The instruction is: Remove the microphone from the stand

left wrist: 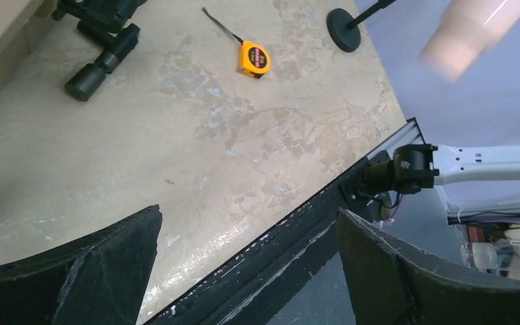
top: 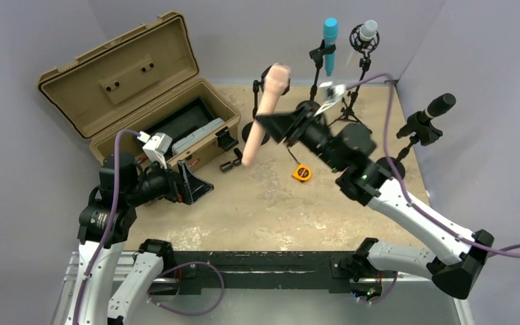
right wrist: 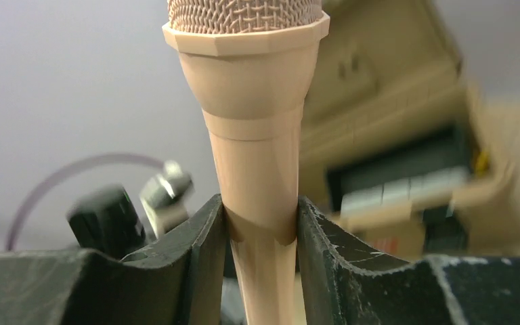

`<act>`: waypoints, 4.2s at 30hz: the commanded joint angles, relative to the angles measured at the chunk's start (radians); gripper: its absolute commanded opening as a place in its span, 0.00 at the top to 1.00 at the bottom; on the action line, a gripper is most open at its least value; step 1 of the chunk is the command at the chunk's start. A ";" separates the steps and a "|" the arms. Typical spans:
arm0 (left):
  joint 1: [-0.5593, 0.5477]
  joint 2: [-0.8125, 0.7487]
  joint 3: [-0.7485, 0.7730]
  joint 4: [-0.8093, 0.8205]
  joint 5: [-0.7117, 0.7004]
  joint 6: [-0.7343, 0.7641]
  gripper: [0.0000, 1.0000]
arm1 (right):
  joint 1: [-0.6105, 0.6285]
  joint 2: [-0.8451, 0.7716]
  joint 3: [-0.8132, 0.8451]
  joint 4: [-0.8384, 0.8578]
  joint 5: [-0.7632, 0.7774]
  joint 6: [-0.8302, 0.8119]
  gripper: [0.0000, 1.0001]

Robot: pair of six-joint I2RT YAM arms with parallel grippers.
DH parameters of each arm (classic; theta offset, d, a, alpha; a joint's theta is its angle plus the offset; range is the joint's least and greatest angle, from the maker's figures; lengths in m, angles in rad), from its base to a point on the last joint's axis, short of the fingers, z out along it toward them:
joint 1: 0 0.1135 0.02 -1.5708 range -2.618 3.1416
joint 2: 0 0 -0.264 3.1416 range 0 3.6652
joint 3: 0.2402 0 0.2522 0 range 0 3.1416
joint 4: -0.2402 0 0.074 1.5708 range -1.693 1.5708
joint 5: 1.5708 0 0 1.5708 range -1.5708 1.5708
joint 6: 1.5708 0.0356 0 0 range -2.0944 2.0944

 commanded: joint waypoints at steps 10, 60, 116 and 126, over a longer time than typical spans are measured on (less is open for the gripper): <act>0.004 -0.048 -0.015 0.005 -0.148 -0.033 0.07 | 0.266 0.167 -0.355 -0.241 0.164 0.567 1.00; 0.004 -0.125 -0.078 -0.031 -0.157 -0.038 0.06 | 0.450 0.857 0.059 -0.386 0.358 0.607 0.52; -0.094 1.185 0.616 0.992 0.057 -0.681 0.30 | 0.432 -0.343 -0.360 -0.499 0.736 0.286 0.16; -0.105 1.230 0.632 0.983 0.026 -0.674 0.38 | 0.432 -0.345 -0.339 -0.504 0.757 0.268 0.16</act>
